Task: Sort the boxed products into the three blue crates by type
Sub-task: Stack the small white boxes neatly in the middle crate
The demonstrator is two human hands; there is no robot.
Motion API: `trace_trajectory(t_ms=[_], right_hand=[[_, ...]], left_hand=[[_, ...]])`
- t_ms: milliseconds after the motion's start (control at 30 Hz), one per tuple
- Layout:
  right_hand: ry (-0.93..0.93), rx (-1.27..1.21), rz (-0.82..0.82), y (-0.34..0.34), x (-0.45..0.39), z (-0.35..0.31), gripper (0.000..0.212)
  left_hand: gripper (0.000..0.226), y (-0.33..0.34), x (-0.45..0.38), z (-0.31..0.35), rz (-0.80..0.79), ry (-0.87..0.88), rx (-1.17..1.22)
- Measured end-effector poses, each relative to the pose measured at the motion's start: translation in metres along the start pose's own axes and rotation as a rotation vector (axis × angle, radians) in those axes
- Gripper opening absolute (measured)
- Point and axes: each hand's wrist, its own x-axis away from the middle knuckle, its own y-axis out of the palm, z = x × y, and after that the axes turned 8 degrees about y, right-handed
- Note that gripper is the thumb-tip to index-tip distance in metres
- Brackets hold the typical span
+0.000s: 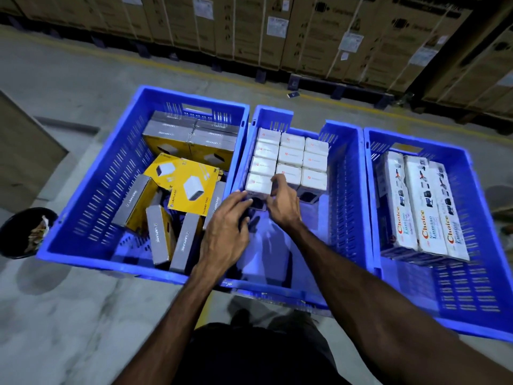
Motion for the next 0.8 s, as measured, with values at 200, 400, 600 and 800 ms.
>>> trace_trajectory(t_ms=[200, 400, 600, 800], right_hand=[[0.103, -0.015, -0.03, 0.003, 0.001, 0.011, 0.022], [0.211, -0.061, -0.13, 0.001, 0.0, 0.019, 0.025], [0.35, -0.164, -0.274, 0.007, 0.002, 0.046, 0.016], [0.342, -0.228, -0.489, -0.009, 0.032, 0.033, 0.007]], left_hand=[[0.04, 0.0, -0.001, 0.0, 0.004, -0.021, 0.002], [0.036, 0.003, 0.0, -0.003, 0.015, -0.016, 0.016], [0.033, 0.004, 0.0, -0.004, 0.012, -0.008, 0.007], [0.03, 0.001, 0.0, 0.001, 0.031, -0.017, 0.022]])
